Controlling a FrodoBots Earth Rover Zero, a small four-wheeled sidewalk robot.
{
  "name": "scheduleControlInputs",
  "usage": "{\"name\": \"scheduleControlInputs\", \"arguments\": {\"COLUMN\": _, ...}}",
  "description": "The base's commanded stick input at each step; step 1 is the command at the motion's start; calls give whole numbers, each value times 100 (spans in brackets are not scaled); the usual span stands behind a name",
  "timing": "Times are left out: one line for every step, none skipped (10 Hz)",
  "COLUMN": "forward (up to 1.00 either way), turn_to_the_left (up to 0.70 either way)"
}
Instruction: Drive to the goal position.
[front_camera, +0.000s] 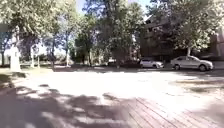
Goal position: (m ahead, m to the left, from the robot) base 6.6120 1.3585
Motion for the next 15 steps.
{"name": "scheduleControlInputs", "arguments": {"forward": 85, "turn_to_the_left": 0}}
{"name": "scheduleControlInputs", "arguments": {"forward": 85, "turn_to_the_left": 0}}
{"name": "scheduleControlInputs", "arguments": {"forward": 85, "turn_to_the_left": 0}}
{"name": "scheduleControlInputs", "arguments": {"forward": 85, "turn_to_the_left": 0}}
{"name": "scheduleControlInputs", "arguments": {"forward": 85, "turn_to_the_left": 0}}
{"name": "scheduleControlInputs", "arguments": {"forward": 85, "turn_to_the_left": 0}}
{"name": "scheduleControlInputs", "arguments": {"forward": 85, "turn_to_the_left": 0}}
{"name": "scheduleControlInputs", "arguments": {"forward": 85, "turn_to_the_left": 0}}
{"name": "scheduleControlInputs", "arguments": {"forward": 85, "turn_to_the_left": 0}}
{"name": "scheduleControlInputs", "arguments": {"forward": 85, "turn_to_the_left": 0}}
{"name": "scheduleControlInputs", "arguments": {"forward": 85, "turn_to_the_left": 0}}
{"name": "scheduleControlInputs", "arguments": {"forward": 85, "turn_to_the_left": 0}}
{"name": "scheduleControlInputs", "arguments": {"forward": 85, "turn_to_the_left": 0}}
{"name": "scheduleControlInputs", "arguments": {"forward": 85, "turn_to_the_left": 0}}
{"name": "scheduleControlInputs", "arguments": {"forward": 85, "turn_to_the_left": 0}}
